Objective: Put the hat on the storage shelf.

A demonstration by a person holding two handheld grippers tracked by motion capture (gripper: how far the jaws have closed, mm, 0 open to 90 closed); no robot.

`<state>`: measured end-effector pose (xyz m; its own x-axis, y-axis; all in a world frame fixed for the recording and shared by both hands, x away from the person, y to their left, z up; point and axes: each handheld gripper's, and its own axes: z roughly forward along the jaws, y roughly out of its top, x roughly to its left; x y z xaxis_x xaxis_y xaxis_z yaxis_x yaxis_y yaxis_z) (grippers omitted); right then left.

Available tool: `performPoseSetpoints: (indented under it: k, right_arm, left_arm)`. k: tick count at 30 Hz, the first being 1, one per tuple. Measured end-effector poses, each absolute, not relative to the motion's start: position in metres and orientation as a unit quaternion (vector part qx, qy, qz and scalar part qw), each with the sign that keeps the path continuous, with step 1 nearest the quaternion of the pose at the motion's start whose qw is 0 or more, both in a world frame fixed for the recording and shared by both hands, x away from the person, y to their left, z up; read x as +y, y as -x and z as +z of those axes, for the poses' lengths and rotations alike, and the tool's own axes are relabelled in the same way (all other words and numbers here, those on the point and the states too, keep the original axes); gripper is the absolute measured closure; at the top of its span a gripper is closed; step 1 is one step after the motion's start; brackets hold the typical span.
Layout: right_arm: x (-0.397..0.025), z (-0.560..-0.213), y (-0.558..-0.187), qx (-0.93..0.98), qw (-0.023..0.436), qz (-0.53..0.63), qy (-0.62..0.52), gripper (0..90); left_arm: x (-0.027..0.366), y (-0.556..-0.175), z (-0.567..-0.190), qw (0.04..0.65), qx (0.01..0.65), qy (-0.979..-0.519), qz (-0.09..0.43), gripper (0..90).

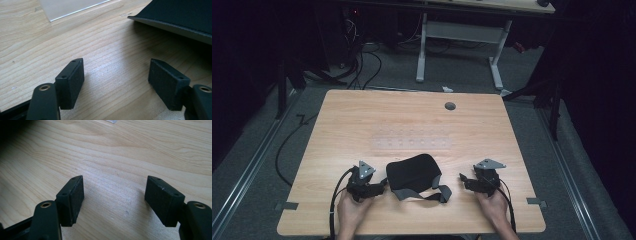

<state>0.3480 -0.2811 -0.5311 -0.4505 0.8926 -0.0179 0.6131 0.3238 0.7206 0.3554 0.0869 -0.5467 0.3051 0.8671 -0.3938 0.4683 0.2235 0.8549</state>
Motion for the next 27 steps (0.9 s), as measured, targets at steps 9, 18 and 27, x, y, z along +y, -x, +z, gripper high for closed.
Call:
performPoseSetpoints:
  k: [9, 18, 27]
  right_arm:
    - [-0.2804, -0.5311, -0.3481, 0.784, 0.213, 0.329, -0.481, 31.8]
    - [-0.2803, -0.5304, -0.3473, 0.785, 0.213, 0.327, -0.481, 34.3]
    - [-0.2815, -0.5307, -0.3427, 0.779, 0.219, 0.332, -0.485, 42.0]
  left_arm:
    - [0.0868, -0.3554, -0.5467, 0.546, 0.56, -0.596, 0.182, 28.2]
    - [0.0868, -0.3553, -0.5466, 0.545, 0.561, -0.596, 0.181, 27.9]
    - [0.0868, -0.3552, -0.5466, 0.545, 0.561, -0.596, 0.181, 27.7]
